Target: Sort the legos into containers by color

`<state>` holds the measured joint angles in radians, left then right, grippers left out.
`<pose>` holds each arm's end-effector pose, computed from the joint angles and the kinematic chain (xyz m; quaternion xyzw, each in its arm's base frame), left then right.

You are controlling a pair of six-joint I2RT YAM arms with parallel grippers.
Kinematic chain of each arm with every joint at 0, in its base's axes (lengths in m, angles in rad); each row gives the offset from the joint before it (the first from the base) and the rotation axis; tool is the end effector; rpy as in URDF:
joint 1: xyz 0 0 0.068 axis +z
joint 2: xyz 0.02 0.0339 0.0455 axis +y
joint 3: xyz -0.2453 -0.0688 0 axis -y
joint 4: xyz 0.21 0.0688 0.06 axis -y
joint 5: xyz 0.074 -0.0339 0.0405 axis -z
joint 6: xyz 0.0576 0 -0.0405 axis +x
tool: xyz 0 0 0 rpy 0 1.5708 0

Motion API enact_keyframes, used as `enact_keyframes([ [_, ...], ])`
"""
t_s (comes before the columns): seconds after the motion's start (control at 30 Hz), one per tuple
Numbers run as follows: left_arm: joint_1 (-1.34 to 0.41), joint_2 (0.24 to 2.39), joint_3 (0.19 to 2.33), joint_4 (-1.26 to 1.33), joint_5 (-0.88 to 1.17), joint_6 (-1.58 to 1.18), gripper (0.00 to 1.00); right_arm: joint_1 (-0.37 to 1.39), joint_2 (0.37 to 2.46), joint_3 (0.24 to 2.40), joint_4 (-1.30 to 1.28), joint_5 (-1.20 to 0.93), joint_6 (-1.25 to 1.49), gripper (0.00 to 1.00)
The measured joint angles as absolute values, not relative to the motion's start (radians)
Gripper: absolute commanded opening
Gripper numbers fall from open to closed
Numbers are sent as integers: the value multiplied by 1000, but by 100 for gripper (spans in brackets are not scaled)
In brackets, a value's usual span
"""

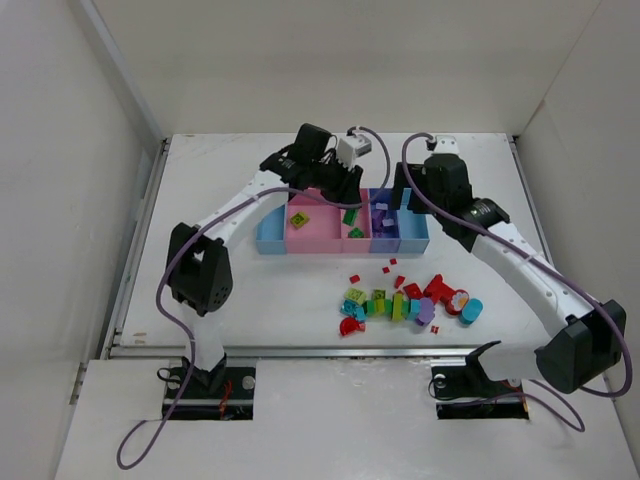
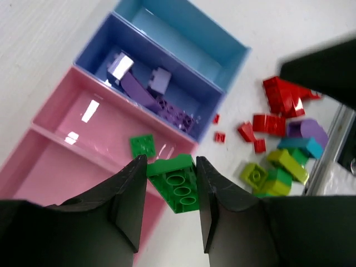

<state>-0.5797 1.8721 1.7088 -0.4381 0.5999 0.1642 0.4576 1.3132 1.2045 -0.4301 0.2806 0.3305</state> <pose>0.3252 -0.2518 0.3040 0.4355 0.7375 -0.3476 0.3816 0.2616 0.1111 0.3212 0.0142 0.8639 0.0753 0.4978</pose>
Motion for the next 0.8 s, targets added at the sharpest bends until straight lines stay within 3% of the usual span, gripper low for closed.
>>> enact_keyframes([
  [0.1,-574,1963,1752,-374,612,92,0,453,1313,1205,-430,279,333,100],
  [0.2,-576,2057,1776,-332,619,28,6,440,1313,1205,-432,280,334,100],
  [0.43,-577,2136,1777,-323,594,-41,45,408,1313,1205,-434,280,330,100],
  [0.5,-577,2135,1777,-310,585,-44,49,407,1313,1205,-434,279,323,100],
  [0.67,-577,2134,1777,-304,558,-44,70,407,1313,1204,-434,274,295,100],
  [0.8,-577,2126,1777,-308,537,-42,74,407,1313,1204,-434,255,246,100],
])
